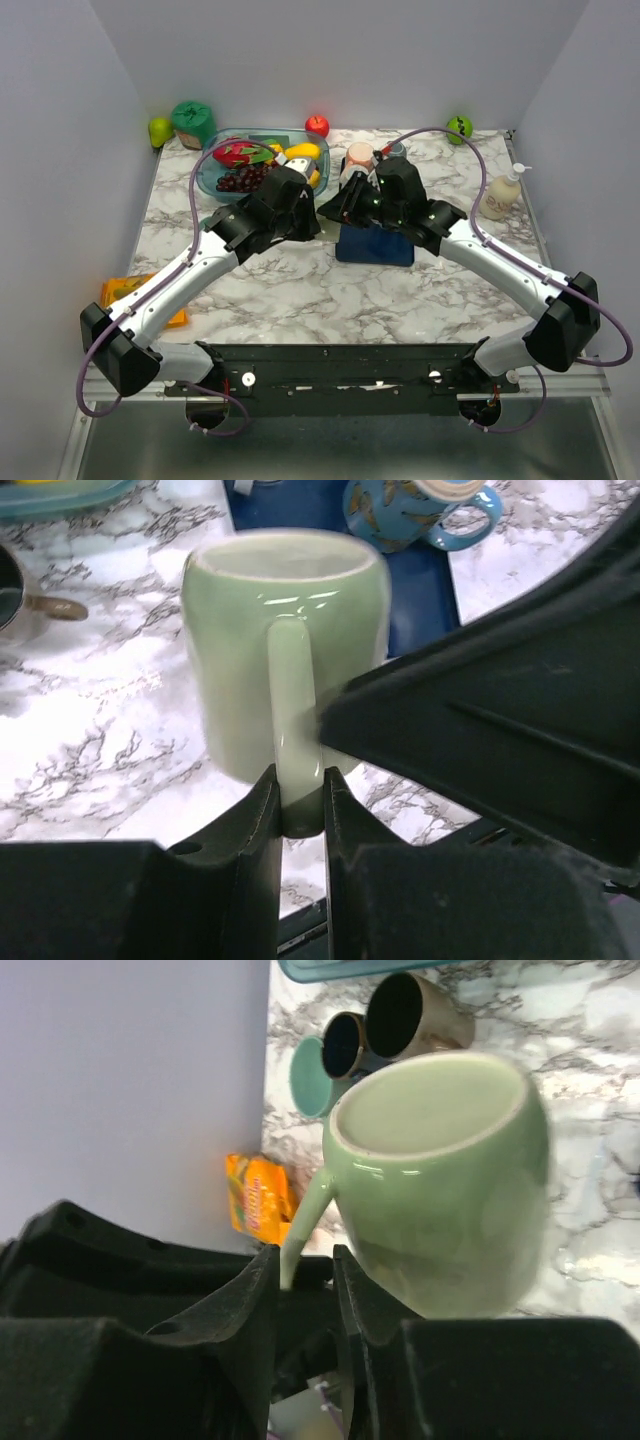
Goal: Turn the mug right side up
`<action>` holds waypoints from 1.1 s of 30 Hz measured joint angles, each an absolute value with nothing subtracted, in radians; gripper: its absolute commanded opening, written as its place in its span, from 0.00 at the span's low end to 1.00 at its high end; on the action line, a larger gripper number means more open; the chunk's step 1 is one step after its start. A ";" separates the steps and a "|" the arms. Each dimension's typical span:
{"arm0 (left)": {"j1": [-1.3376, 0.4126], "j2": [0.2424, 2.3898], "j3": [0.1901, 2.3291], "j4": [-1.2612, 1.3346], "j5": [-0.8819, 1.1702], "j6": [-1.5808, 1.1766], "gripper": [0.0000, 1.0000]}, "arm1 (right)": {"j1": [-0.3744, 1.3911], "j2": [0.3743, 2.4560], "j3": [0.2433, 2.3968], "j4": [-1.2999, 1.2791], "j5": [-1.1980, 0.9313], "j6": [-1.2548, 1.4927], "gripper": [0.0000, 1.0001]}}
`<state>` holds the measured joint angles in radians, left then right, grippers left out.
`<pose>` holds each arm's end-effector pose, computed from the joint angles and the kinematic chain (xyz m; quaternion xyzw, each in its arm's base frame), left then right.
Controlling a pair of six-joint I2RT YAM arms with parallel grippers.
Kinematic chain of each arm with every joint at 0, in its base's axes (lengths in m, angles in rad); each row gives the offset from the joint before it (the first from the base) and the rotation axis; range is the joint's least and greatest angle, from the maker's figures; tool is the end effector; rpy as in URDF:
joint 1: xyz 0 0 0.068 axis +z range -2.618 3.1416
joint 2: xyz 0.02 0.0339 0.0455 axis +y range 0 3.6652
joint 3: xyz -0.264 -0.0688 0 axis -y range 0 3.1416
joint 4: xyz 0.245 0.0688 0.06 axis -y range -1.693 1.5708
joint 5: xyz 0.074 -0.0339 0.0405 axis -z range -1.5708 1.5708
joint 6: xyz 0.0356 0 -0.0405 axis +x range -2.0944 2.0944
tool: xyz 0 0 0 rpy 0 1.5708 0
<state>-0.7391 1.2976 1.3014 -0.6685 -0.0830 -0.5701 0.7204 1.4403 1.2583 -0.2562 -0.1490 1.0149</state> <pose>0.2087 -0.1862 0.3611 0.0577 0.8967 -0.2367 0.3696 0.2493 0.2259 0.3436 0.0840 0.8383 0.4487 0.2980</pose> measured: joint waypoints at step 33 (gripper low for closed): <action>-0.310 0.993 0.645 -0.282 0.416 -1.777 0.00 | 0.725 1.283 0.816 -0.060 -0.115 0.474 0.70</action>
<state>-0.3096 0.9932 0.6445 -0.2821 0.4164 -1.7771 0.7250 1.2835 0.8158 -0.0605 -0.1146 0.4740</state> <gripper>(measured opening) 0.242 0.678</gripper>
